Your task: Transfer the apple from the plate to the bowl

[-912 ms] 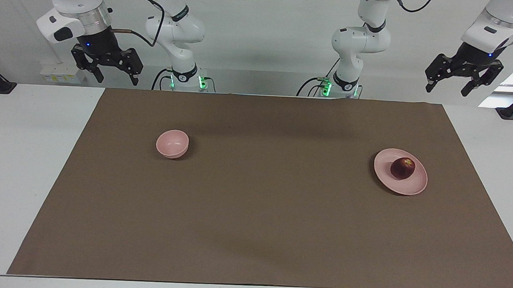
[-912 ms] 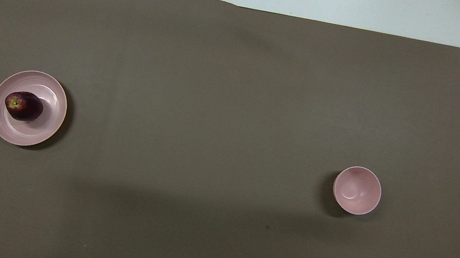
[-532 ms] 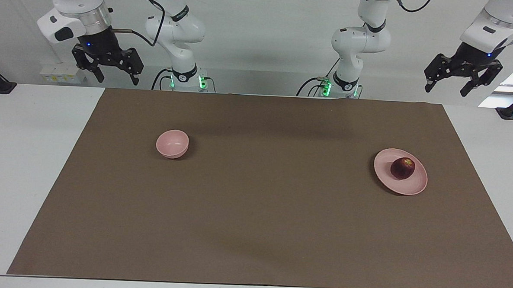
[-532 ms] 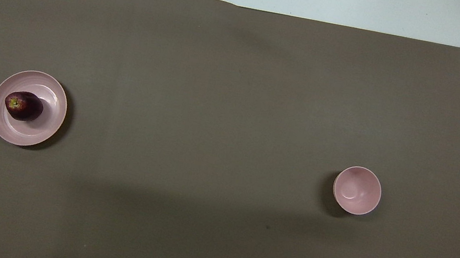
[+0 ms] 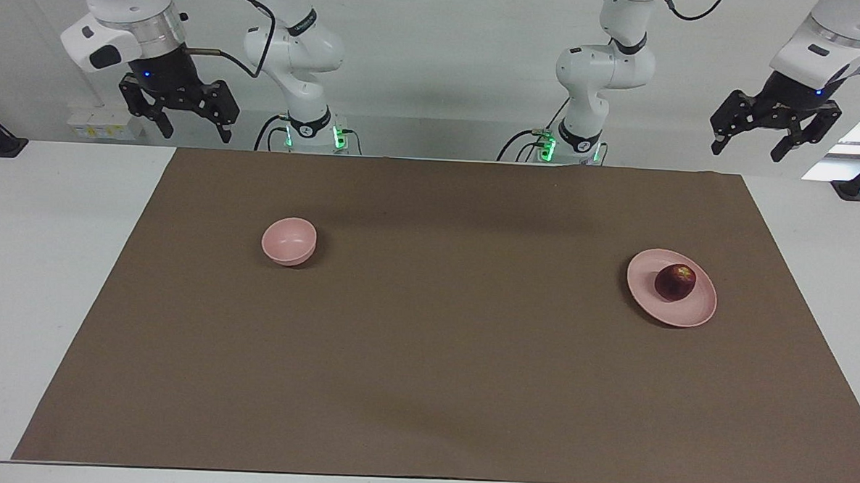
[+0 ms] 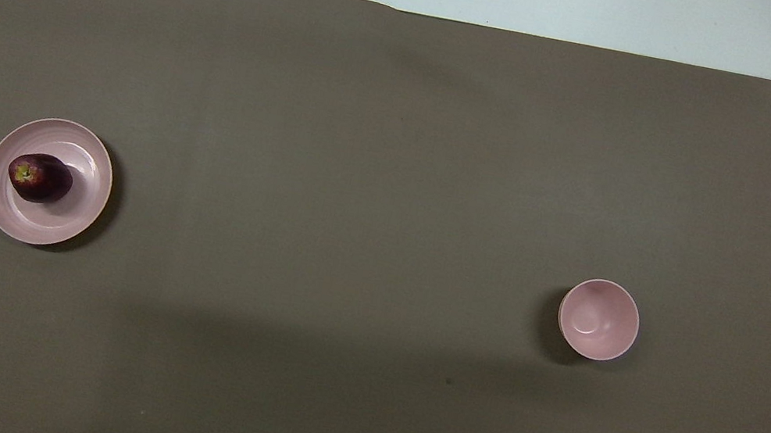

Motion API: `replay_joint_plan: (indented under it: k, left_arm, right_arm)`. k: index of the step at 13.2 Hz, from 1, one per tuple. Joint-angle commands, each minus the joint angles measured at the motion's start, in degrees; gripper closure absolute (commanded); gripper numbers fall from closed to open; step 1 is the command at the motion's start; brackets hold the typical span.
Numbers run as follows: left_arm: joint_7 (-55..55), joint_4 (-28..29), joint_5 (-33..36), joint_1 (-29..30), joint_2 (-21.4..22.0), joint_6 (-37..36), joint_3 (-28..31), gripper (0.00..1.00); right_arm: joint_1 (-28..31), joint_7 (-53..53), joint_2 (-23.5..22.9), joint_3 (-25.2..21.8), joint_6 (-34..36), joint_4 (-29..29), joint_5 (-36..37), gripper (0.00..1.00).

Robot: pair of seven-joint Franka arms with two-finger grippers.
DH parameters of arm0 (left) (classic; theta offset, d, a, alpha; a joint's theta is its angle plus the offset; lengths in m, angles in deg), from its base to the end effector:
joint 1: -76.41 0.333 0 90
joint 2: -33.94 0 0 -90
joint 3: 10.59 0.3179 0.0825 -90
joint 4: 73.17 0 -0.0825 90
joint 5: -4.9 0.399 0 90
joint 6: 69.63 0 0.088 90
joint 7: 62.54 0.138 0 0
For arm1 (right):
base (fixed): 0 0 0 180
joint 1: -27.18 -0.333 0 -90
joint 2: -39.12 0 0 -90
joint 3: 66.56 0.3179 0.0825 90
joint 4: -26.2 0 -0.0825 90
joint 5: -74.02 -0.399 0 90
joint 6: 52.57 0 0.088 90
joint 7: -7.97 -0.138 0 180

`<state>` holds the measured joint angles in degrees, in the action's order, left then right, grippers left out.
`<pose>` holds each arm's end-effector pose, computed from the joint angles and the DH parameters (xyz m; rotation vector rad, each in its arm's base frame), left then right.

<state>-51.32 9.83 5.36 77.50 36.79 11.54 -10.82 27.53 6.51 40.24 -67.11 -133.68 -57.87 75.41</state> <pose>0.5360 0.0092 0.6677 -3.1189 0.2807 -0.0264 0.5455 -0.0123 0.6426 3.1164 -0.0694 -0.0499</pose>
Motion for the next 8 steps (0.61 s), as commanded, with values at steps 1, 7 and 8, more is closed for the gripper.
replay_joint_plan:
  k: [1, 7, 8]
  left_arm:
    - [0.2, 2.9, 0.3, 0.1, 2.1, 1.7, 0.4, 0.0]
    - [6.9, 15.3, 0.1, 2.3, 5.7, 11.8, 0.6, 0.0]
    - [7.8, 17.2, 0.1, 2.8, 5.7, 13.4, 0.6, 0.0]
  right_arm:
    - [0.4, -0.5, 0.7, 0.3, 0.9, -0.5, -0.8, 0.0]
    - [0.0, -1.9, 2.7, 0.5, -2.3, -6.1, -2.7, 0.0]
    - [-0.1, -2.9, 2.8, 0.6, -3.5, -7.2, -2.7, 0.0]
